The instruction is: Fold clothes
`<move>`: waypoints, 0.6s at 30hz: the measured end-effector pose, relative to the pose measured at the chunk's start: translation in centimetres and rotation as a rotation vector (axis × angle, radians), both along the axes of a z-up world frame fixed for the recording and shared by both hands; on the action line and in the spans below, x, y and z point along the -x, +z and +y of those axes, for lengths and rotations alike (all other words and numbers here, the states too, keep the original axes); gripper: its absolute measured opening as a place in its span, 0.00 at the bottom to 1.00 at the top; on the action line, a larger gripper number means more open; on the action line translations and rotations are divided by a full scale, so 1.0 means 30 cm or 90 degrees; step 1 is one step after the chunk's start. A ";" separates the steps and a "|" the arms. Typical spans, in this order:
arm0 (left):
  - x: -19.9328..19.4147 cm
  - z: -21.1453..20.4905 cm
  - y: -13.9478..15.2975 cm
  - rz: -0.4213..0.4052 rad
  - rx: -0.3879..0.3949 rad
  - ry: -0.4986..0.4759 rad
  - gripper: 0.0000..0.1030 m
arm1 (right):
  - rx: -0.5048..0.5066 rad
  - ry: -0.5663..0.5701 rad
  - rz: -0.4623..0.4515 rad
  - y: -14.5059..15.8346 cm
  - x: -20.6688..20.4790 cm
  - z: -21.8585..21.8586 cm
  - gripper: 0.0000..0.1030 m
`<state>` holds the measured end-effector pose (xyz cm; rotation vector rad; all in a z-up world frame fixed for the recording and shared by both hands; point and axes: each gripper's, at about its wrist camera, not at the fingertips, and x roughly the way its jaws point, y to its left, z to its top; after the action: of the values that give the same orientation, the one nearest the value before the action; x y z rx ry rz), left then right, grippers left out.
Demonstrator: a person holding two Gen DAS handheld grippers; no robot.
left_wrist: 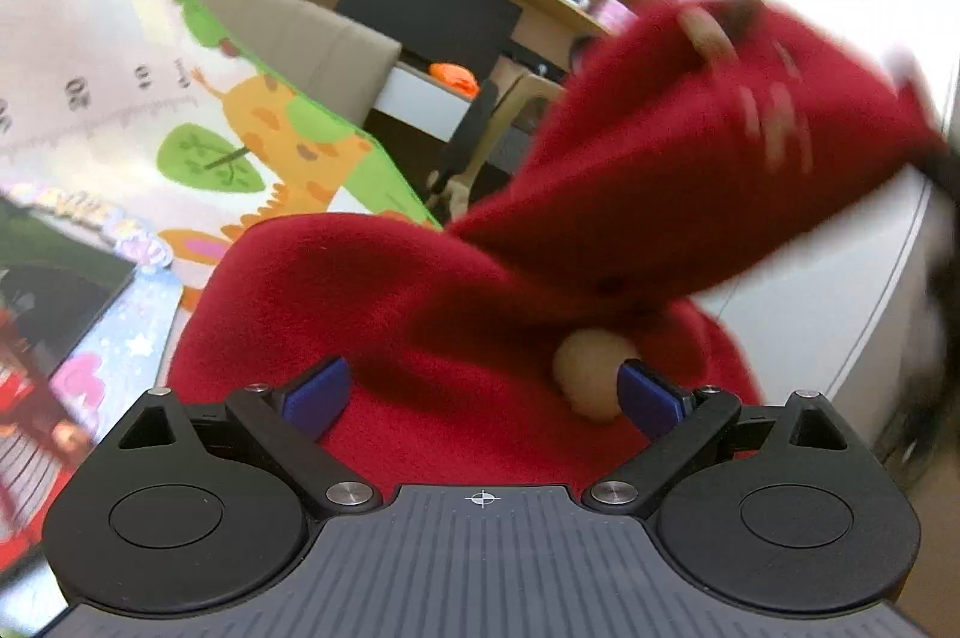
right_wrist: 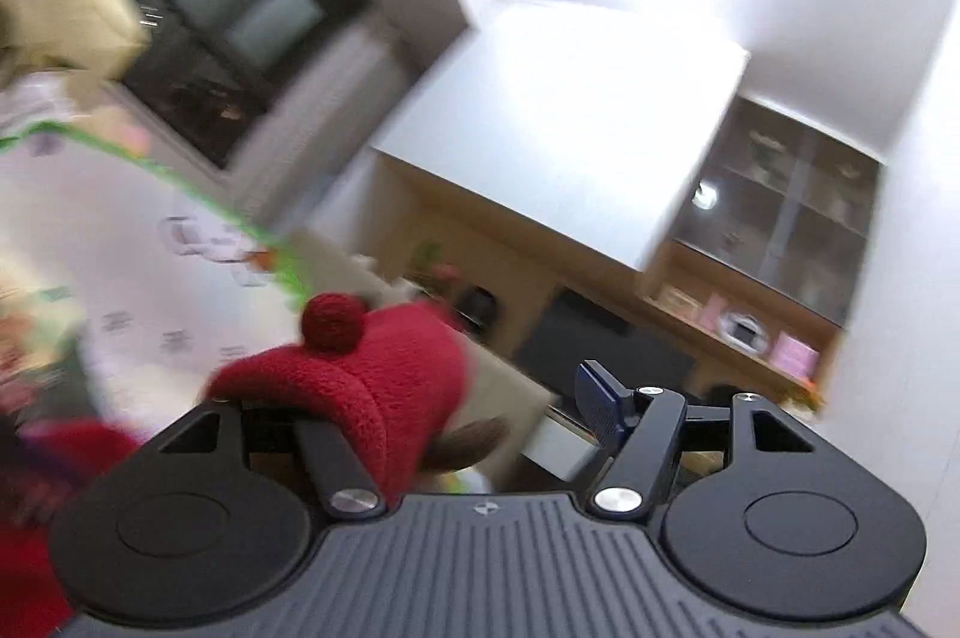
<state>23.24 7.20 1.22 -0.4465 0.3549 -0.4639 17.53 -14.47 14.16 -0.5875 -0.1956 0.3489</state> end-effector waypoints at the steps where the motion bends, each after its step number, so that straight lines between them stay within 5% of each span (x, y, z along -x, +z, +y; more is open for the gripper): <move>1: 0.029 0.023 0.020 -0.002 0.016 0.004 0.97 | 0.012 0.027 0.023 -0.049 0.045 -0.003 0.64; 7: 0.169 0.108 0.250 -0.050 0.054 0.064 0.99 | 0.142 0.149 0.168 -0.312 0.155 0.057 0.68; 10: 0.171 0.043 0.351 -0.049 0.025 0.036 1.00 | 0.180 0.184 0.194 -0.361 0.224 0.062 0.82; 12: 0.155 -0.031 0.372 -0.040 0.003 -0.002 1.00 | 0.176 0.192 0.194 -0.368 0.254 0.044 0.83; 16: 0.108 -0.187 0.337 0.004 -0.048 -0.036 1.00 | 0.075 0.155 0.229 -0.302 0.265 -0.029 0.83; 18: 0.101 -0.204 0.298 0.023 -0.023 -0.019 1.00 | -0.022 0.134 0.258 -0.238 0.246 -0.095 0.83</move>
<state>20.22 1.08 10.17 -0.4150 0.4053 -0.4772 10.15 -17.31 7.01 -0.4513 0.1279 0.6591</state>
